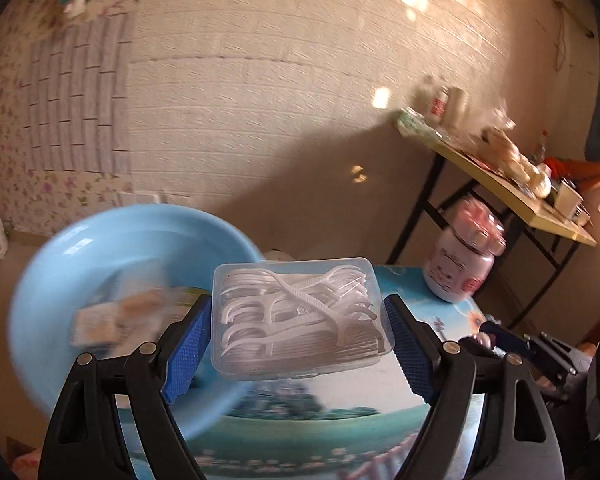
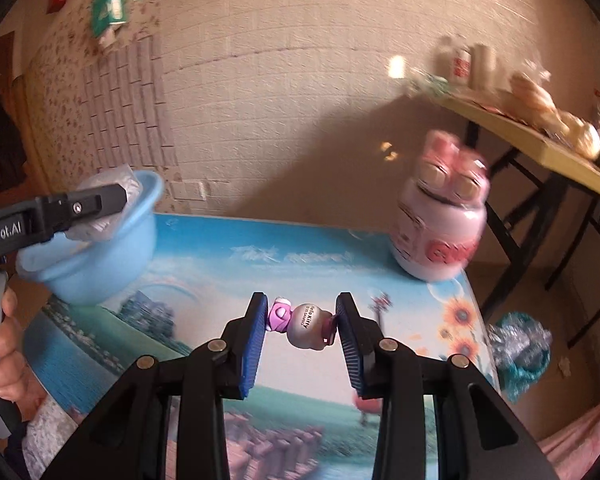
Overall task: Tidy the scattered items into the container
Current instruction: 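Carry the floss-pick box with the left tool and figurine with the right tool over the basin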
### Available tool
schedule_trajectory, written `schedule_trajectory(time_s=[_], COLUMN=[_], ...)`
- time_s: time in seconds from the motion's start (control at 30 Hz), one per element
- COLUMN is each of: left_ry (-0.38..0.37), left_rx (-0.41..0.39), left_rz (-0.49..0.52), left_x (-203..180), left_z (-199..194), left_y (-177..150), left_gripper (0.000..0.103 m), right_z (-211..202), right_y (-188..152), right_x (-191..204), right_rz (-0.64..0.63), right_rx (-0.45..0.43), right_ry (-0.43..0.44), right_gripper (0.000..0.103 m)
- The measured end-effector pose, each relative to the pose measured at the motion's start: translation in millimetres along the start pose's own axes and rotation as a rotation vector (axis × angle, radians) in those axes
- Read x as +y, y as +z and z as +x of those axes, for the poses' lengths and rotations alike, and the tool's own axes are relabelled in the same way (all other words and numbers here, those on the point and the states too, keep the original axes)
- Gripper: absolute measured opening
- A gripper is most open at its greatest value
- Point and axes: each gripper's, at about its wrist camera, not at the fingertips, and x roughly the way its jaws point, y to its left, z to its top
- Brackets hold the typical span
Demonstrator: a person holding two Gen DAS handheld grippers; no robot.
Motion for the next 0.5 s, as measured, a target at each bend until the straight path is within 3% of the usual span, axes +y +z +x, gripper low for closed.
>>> schedule_trajectory(time_s=[0.5], left_ry=[0.156], left_rx=[-0.073], left_rz=[-0.071], left_x=[110], left_z=[-41], left_y=[5], left_gripper=[0.082], right_z=[41], right_y=[66], right_x=[135], right_rz=[-0.128], right_rx=[-0.032], right_ry=[0.235], right_gripper=[0.036])
